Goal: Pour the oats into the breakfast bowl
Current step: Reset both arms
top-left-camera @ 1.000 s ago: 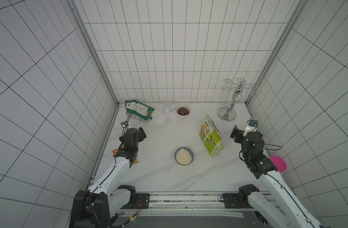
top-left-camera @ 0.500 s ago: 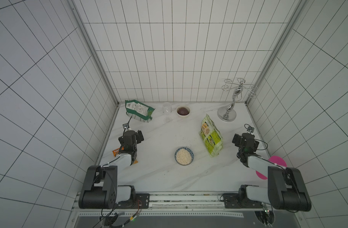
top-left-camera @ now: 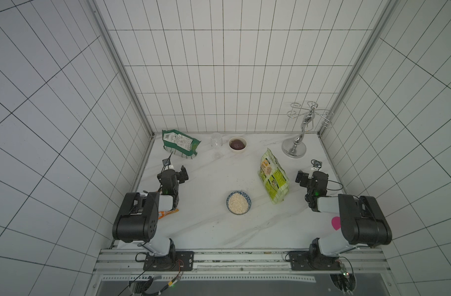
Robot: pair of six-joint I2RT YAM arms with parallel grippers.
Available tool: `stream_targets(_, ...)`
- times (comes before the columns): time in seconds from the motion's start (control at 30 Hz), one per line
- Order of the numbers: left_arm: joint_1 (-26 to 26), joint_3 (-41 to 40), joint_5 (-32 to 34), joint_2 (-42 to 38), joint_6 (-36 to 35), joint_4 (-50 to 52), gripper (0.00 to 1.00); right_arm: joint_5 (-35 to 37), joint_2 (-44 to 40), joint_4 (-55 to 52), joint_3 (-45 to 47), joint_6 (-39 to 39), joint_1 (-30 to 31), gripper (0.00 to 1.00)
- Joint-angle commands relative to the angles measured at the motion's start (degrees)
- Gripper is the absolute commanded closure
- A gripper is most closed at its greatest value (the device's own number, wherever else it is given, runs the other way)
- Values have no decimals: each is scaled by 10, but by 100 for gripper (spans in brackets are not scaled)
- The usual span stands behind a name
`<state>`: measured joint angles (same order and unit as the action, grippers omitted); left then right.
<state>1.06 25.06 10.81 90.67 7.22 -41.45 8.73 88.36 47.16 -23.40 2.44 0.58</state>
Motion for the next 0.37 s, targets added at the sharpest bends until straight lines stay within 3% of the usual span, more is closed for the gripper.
stream_targets(0.0, -5, 3, -8, -5, -13, -46, 2, -27, -5, -9, -11, -5, -6, 1)
stream_targets(0.33, -8, 7, 2, -14, -13, -22, 2, -30, -5, -8, -11, -5, -8, 1)
